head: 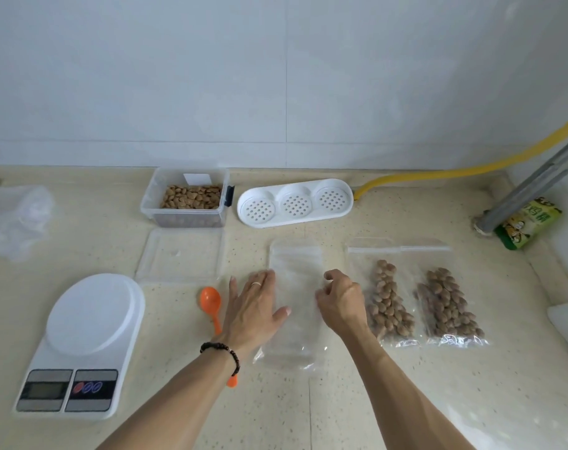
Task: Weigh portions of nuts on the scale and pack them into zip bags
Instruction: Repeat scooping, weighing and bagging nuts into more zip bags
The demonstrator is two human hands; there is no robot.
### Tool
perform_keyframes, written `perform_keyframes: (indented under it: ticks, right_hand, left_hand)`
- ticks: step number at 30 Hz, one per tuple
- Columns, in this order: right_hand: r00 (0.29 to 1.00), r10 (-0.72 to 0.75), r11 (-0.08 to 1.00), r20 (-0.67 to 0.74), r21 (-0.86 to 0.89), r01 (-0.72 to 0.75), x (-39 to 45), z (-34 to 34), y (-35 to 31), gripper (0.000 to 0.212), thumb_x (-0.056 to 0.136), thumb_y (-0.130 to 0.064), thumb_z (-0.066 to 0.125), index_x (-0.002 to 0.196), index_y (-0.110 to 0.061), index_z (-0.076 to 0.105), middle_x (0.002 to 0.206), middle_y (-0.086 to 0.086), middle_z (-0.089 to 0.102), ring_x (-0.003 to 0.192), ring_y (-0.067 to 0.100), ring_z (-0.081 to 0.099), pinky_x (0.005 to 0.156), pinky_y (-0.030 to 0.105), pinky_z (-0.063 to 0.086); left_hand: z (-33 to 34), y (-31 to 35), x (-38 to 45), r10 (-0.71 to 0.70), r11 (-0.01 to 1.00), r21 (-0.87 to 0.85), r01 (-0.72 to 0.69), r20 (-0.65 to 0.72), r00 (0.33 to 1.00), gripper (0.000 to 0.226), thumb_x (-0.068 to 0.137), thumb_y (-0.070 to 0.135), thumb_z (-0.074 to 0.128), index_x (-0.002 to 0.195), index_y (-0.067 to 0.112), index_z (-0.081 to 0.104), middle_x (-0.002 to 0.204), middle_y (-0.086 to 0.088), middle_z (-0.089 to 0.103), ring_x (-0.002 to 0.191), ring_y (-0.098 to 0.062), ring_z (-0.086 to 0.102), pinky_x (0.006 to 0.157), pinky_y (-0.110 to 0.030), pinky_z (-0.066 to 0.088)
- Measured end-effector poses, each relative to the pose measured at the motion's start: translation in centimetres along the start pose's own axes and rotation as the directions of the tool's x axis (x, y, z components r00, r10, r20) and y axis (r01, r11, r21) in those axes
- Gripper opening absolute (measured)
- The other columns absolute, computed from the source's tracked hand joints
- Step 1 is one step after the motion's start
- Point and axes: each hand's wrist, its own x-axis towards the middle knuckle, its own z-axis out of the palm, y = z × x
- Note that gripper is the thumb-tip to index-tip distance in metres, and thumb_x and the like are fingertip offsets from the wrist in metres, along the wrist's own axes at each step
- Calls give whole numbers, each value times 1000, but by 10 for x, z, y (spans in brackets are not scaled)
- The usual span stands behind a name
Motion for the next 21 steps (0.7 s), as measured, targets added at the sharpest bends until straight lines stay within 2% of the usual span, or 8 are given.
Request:
perform_keyframes:
  ticks: [4,6,10,13,15,17,19,21]
  right_hand:
    - [993,-36,999,-113,-16,35,-1,-8,1,11,90,-13,60,98,-12,67,94,8,68,82,29,65,73,38,56]
    - [990,-51,998,-130,22,55,-2,-16,-1,7,91,-13,60,88,-15,67,88,4,67,77,25,64,69,35,55]
    - [995,15,919,-97,394,25,-7,-41,-15,14,90,-4,59,81,-13,64,74,1,69,65,16,64,60,27,52]
    - [996,40,776,-75,630,16,-11,-62,-33,9,93,-2,58,89,-6,65,77,8,70,57,10,60,56,22,53]
    - [998,17,703,-65,711,34,-14,-72,-48,7,94,-3,58,91,-4,65,77,8,69,57,10,59,58,23,54]
    - [999,-6,639,-46,768,39,-17,-75,-64,7,94,-3,59,90,-5,64,77,9,69,61,14,59,61,26,53]
    - [1000,-17,610,-21,792,28,-21,-74,-80,5,93,-4,60,89,-6,63,80,10,69,63,16,60,63,28,53]
    - [1000,-15,601,-19,799,24,-27,-74,-97,7,91,-5,64,97,-7,61,86,11,69,68,17,63,65,29,53]
  left_hand:
    - [-4,-1,4,22,1000,-15,-22,34,999,76,94,51,48,151,12,17,158,-5,25,149,-20,14,119,-54,2]
    - [-9,0,7,17,999,-38,-15,54,998,75,95,49,48,152,12,17,160,-6,21,150,-21,8,120,-52,2]
    - [-25,6,12,-5,968,-250,3,-5,1000,66,98,42,48,151,11,24,160,-8,21,150,-22,2,122,-44,6]
    - [-53,16,12,-42,851,-522,44,16,999,69,95,43,53,152,16,24,155,-3,32,144,-20,27,115,-32,26]
    - [-74,20,10,-29,776,-629,39,27,999,65,93,42,58,148,23,28,141,4,47,126,-15,48,98,-25,40]
    - [-94,17,6,-1,751,-660,-2,-4,1000,52,93,35,59,137,26,33,120,5,56,102,-9,60,79,-22,47]
    - [-114,8,1,30,757,-652,-34,-17,999,40,94,26,56,128,27,34,102,-3,62,82,-14,66,70,-28,52]
    - [-134,-7,-4,68,783,-619,-63,-16,998,39,93,19,55,124,31,35,95,-13,64,80,-25,66,73,-39,54]
